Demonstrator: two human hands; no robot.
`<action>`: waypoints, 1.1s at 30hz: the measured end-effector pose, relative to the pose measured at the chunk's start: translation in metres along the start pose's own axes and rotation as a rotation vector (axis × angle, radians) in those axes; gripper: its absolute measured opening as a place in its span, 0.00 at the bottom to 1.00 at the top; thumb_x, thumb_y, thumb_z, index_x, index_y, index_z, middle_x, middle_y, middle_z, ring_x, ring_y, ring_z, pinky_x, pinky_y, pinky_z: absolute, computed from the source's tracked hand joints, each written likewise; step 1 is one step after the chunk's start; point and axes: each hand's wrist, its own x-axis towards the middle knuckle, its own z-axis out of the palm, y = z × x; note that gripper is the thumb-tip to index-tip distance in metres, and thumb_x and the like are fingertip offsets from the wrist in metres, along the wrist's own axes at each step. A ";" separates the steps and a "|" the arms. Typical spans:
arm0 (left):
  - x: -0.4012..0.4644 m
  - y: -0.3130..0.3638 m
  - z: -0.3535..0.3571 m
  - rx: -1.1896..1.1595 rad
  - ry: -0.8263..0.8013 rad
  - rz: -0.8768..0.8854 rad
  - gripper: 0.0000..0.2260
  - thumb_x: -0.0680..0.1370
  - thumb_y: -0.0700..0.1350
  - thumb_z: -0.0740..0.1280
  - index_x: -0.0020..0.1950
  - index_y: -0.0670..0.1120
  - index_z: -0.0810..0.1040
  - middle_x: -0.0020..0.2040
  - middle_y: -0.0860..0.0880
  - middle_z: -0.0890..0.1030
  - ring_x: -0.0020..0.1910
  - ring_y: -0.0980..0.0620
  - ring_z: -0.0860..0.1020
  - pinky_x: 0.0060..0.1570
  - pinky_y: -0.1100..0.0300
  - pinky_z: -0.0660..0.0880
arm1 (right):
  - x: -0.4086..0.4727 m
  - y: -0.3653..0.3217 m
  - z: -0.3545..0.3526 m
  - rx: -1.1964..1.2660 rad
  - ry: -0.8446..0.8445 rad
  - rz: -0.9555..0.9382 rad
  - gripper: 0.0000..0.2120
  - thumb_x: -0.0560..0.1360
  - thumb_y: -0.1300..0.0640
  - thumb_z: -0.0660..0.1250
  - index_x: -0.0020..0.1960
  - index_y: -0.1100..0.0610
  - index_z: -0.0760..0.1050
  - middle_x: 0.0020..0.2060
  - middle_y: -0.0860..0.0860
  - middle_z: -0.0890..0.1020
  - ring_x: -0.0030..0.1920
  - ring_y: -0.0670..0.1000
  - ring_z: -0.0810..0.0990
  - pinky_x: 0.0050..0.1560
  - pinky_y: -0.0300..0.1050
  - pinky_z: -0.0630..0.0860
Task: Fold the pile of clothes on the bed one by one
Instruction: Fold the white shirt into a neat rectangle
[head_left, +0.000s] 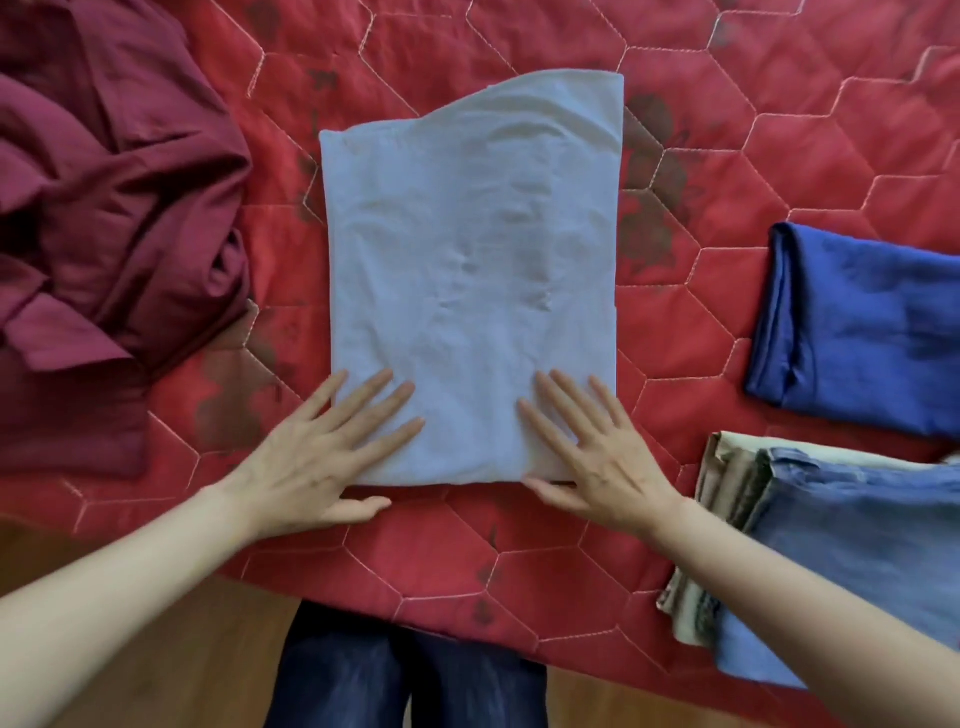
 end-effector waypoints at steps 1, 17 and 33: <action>0.000 0.010 0.002 0.001 -0.024 -0.006 0.34 0.73 0.61 0.60 0.76 0.46 0.63 0.77 0.40 0.59 0.76 0.38 0.57 0.71 0.38 0.58 | -0.006 -0.009 0.005 -0.008 -0.026 0.009 0.34 0.74 0.42 0.66 0.74 0.58 0.65 0.73 0.61 0.65 0.74 0.60 0.62 0.72 0.62 0.60; -0.006 0.027 -0.049 -0.185 0.518 -0.244 0.10 0.73 0.31 0.64 0.50 0.37 0.83 0.46 0.44 0.83 0.45 0.43 0.82 0.56 0.50 0.77 | 0.005 -0.015 -0.063 0.114 0.299 0.162 0.13 0.69 0.69 0.59 0.44 0.62 0.82 0.39 0.53 0.83 0.40 0.57 0.82 0.51 0.49 0.77; 0.136 -0.174 -0.130 -1.240 0.467 -0.860 0.23 0.67 0.41 0.68 0.60 0.57 0.72 0.39 0.53 0.81 0.36 0.55 0.74 0.36 0.64 0.71 | 0.209 0.129 -0.142 0.825 0.352 0.695 0.14 0.65 0.58 0.78 0.47 0.47 0.79 0.43 0.47 0.81 0.44 0.51 0.77 0.46 0.46 0.73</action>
